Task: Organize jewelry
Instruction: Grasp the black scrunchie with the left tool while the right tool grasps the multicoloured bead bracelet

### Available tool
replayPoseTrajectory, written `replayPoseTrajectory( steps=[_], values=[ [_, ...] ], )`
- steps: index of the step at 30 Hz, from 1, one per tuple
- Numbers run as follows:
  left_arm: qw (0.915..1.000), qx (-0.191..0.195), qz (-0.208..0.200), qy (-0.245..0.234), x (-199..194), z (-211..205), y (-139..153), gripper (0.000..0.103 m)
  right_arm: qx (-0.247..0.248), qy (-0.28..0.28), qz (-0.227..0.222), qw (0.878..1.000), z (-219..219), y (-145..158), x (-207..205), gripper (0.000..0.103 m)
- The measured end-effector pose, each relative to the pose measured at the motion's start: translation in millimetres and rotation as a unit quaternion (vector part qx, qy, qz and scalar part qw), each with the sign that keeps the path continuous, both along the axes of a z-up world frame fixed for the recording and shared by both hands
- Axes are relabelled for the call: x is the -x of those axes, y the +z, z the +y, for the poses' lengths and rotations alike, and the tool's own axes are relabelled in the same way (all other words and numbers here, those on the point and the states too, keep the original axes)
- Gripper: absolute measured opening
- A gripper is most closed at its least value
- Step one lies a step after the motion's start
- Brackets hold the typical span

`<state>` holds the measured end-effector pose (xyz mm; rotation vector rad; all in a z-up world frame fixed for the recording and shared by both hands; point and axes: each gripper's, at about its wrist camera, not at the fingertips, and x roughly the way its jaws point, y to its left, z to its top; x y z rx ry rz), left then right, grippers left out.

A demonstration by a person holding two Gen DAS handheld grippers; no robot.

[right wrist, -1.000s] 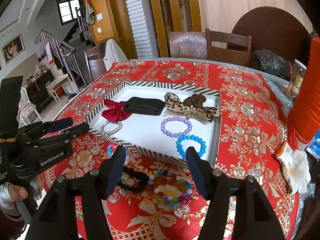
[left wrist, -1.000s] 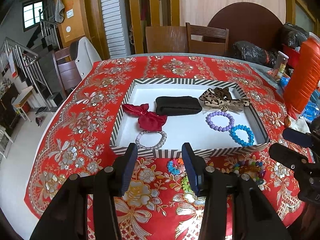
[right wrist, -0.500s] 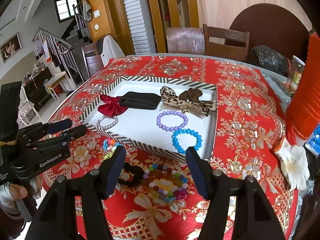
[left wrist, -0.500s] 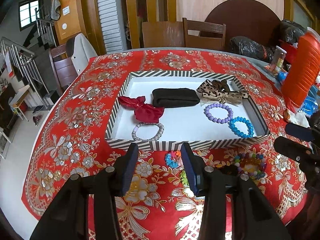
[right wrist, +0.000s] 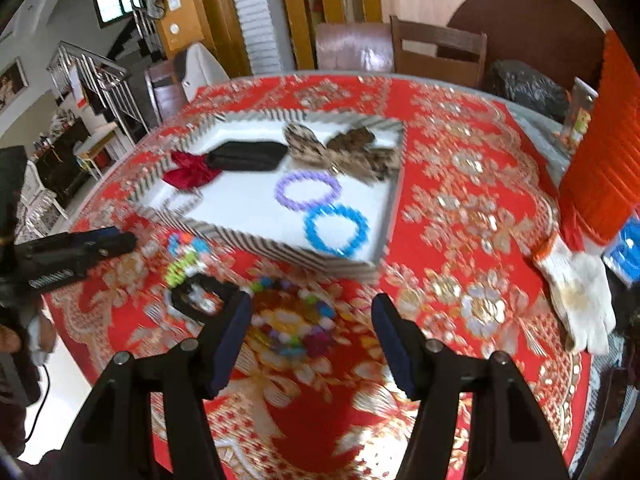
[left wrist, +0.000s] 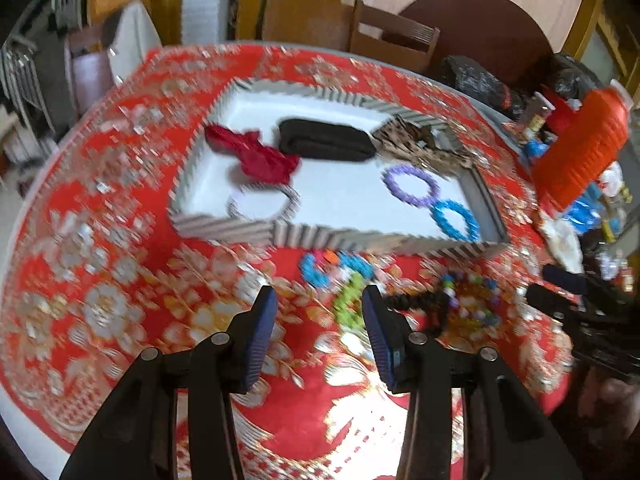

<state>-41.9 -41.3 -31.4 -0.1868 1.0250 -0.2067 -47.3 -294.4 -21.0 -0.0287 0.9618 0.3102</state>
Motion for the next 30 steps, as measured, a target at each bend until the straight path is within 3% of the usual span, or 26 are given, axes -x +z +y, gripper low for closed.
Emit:
replayPoseTrajectory(
  steps=[4, 8, 13, 20, 28, 29, 30],
  values=[
    [0.9968, 0.058, 0.049, -0.024, -1, -7, -14, 0.055, -0.009, -0.009, 0.027, 1.000, -13, -15, -7, 0.056],
    [0.9937, 0.080, 0.074, -0.025, -2, -18, -24, 0.055, -0.005, 0.002, 0.045, 0.999, -9, -29, -20, 0.041],
    [0.9884, 0.118, 0.096, 0.002, -8, -23, -33, 0.055, 0.025, 0.030, 0.041, 0.998, 7, -37, -34, 0.038],
    [0.9869, 0.118, 0.109, 0.016, -13, -35, -41, 0.055, 0.017, 0.039, 0.050, 0.998, 7, -46, -38, 0.031],
    [0.9877, 0.106, 0.112, 0.024, -16, -41, -40, 0.055, 0.026, 0.061, 0.050, 0.997, 16, -51, -34, 0.030],
    [0.9874, 0.107, 0.115, 0.020, -17, -44, -40, 0.055, 0.020, 0.060, 0.051, 0.997, 15, -51, -36, 0.025],
    [0.9866, 0.110, 0.119, 0.017, -16, -45, -40, 0.055, 0.005, 0.059, 0.055, 0.997, 13, -51, -36, 0.013]
  ],
)
